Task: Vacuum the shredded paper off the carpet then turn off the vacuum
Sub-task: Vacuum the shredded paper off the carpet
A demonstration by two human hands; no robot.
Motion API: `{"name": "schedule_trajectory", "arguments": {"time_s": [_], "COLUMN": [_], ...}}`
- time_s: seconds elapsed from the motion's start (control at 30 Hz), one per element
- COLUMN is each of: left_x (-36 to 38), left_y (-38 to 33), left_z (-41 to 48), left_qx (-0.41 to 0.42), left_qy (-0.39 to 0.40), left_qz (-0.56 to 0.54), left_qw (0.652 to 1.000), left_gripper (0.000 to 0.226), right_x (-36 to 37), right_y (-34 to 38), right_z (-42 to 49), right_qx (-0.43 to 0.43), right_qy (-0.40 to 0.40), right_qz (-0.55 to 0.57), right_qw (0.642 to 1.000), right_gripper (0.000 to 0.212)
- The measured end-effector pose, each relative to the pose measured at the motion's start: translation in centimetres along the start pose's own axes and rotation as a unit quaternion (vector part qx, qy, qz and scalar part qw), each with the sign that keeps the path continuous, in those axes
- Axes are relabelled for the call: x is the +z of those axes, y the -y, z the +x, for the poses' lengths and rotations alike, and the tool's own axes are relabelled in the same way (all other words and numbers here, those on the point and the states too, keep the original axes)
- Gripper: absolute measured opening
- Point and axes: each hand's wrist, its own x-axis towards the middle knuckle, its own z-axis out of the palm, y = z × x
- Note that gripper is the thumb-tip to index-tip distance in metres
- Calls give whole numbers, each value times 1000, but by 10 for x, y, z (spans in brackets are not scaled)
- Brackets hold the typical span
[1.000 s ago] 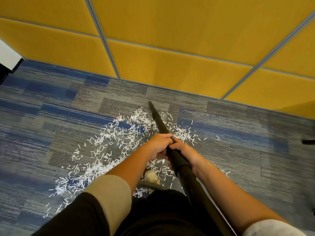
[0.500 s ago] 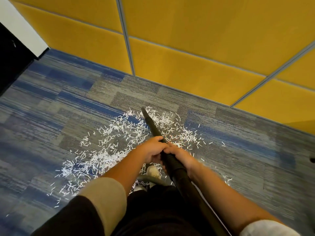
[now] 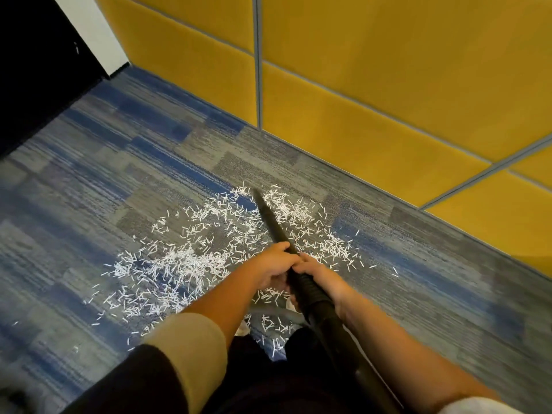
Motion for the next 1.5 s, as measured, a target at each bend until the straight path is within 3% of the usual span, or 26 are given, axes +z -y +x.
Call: {"name": "schedule_trajectory", "arguments": {"time_s": [0.43, 0.67, 0.77, 0.87, 1.1, 1.5], "left_x": [67, 86, 85, 78, 67, 43], "left_y": [-49, -54, -52, -47, -33, -21], "left_z": [18, 28, 28, 27, 23, 21], "left_qx": [21, 2, -2, -9, -15, -11], "left_qy": [-6, 3, 0, -3, -24, -52], "left_qz": [-9, -20, -32, -42, -72, -101], "left_qw": [1000, 1000, 999, 999, 997, 994], "left_gripper": [59, 61, 63, 63, 62, 33], "right_x": [-77, -102, -101, -95, -79, -54], "right_y": [36, 35, 36, 35, 40, 49], "right_z": [-13, -10, -10, -6, -8, 5], "right_qx": [12, 31, 37, 45, 43, 58], "right_qy": [-8, -14, -1, 17, 46, 86], "right_qz": [2, 3, -10, -28, -72, -104], "right_qw": [1000, 999, 999, 998, 995, 989], "right_gripper": [13, 27, 24, 41, 35, 27]}}
